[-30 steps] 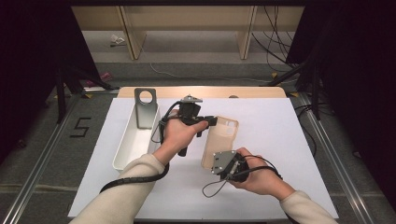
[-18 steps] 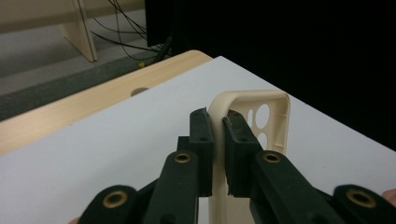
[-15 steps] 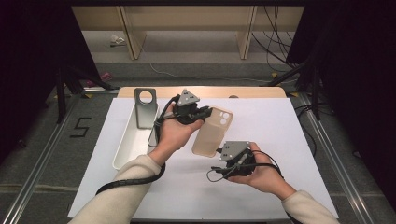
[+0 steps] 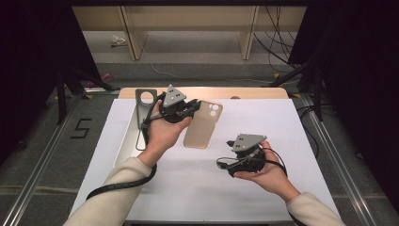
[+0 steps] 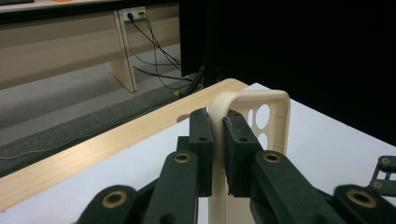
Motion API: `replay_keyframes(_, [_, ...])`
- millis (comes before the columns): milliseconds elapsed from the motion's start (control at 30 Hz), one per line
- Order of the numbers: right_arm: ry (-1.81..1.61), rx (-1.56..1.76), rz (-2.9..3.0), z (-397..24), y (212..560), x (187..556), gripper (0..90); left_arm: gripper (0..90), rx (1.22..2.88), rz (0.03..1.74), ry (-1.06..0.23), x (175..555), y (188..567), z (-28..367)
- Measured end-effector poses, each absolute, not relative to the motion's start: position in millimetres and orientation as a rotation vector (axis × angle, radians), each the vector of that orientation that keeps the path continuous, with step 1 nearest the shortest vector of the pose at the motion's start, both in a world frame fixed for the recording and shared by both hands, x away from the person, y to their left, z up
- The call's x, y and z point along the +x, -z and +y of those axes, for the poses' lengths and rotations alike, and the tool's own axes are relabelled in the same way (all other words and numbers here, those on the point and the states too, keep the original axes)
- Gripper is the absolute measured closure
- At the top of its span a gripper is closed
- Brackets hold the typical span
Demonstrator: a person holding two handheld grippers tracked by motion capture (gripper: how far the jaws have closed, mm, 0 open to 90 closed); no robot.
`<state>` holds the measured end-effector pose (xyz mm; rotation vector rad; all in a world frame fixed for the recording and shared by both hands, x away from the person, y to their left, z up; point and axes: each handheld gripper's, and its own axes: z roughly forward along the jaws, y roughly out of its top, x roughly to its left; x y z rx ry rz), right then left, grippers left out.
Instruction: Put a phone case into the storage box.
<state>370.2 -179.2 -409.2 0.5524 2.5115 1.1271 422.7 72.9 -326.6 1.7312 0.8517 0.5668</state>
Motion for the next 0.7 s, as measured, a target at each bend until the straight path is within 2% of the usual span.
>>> replay_keyframes(300, [-1.272,0.739,2.393,-205.3,405.0,377.2,20.9,82.8,1.688,0.875,-0.573,421.8,320.4,90.1])
replay_keyframes(700, [-1.312,0.825,2.334,-222.6,405.7,377.4,20.5,82.8,1.644,0.889,-0.589,420.8,309.5,110.5])
